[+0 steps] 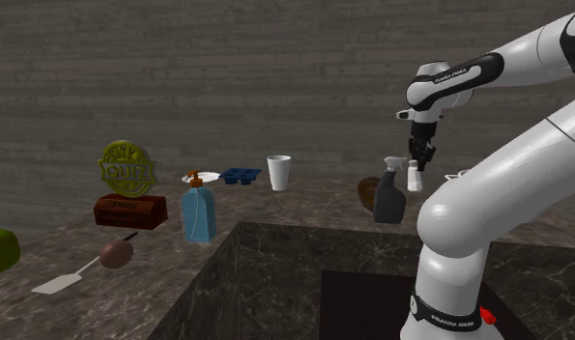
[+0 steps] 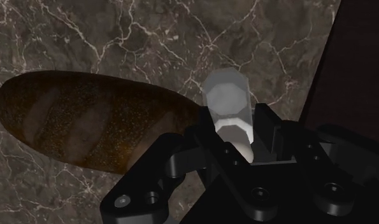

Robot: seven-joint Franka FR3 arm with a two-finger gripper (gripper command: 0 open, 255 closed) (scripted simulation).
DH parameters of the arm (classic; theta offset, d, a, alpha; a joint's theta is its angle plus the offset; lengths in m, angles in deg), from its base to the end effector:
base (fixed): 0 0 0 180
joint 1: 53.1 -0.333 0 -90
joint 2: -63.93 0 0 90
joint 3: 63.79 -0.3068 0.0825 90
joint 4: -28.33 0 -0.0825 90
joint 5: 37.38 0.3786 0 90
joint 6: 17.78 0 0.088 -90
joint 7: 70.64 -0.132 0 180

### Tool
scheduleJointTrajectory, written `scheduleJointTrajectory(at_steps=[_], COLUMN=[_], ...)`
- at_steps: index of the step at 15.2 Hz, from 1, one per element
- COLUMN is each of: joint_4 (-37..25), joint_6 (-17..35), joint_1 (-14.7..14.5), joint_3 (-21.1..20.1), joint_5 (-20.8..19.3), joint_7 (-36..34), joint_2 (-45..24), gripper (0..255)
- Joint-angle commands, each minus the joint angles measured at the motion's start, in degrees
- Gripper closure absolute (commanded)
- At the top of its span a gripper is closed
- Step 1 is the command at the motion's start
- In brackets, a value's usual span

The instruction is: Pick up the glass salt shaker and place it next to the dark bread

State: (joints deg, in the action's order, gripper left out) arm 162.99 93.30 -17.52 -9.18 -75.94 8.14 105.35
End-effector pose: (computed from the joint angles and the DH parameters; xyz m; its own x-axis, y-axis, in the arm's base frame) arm -0.0794 -0.4366 0.4433 0.9897 0.1320 -0.0559 0.1380 -0.9828 0.1224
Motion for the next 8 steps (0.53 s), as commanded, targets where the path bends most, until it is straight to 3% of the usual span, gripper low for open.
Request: scheduleJointTrajectory(at_steps=[1, 8], joint_4=[1.1, 4.6], joint_6=[1.5, 6.9], joint_1=[-0.1, -0.7], joint_3=[0.9, 4.6], joint_5=[-0.6, -2.6], joint_7=[-0.2, -1.0], joint_2=[-0.3, -1.7], gripper=[255, 255])
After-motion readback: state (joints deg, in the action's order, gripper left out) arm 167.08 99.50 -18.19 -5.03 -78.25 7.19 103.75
